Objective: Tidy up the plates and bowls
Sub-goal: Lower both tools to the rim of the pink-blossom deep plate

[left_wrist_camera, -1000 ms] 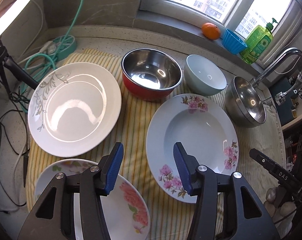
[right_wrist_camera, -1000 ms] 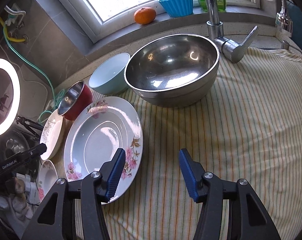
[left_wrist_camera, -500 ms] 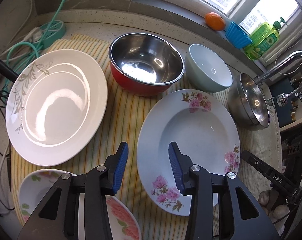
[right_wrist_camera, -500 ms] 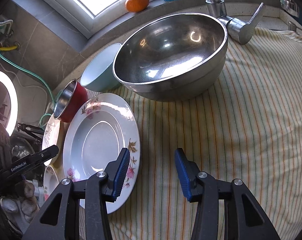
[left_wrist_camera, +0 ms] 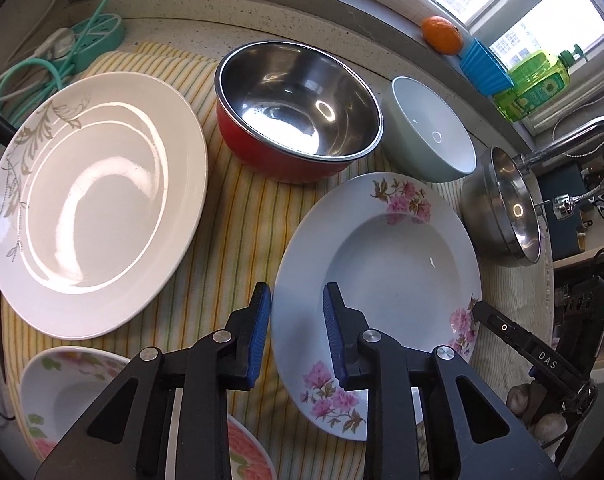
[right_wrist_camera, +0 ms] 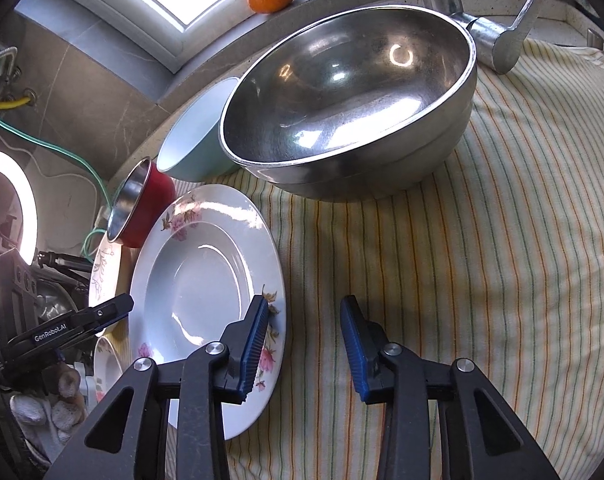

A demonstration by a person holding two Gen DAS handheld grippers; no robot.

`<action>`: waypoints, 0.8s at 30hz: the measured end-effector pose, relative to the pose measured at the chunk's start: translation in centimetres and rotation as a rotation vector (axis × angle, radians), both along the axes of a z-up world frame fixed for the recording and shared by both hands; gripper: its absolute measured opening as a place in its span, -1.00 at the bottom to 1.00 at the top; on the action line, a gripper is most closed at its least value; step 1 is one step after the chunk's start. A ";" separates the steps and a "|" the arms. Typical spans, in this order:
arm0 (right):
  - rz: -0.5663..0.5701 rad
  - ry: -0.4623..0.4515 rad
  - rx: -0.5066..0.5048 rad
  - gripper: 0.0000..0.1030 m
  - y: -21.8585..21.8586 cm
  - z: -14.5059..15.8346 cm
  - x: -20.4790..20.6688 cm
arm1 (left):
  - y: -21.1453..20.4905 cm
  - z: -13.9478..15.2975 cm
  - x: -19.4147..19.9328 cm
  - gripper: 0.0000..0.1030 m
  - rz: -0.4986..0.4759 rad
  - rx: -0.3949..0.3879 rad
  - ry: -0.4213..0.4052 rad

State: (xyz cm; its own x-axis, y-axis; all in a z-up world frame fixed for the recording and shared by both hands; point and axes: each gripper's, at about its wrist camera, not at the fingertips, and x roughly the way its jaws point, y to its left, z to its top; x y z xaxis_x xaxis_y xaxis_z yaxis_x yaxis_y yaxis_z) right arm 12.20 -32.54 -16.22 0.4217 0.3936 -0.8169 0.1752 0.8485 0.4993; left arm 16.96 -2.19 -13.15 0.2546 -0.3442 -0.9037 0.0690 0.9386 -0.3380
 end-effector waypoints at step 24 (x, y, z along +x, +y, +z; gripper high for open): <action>0.082 -0.004 -0.023 -0.66 2.9 0.1 0.8 | -0.1 -0.5 0.0 -0.60 -0.013 0.010 0.012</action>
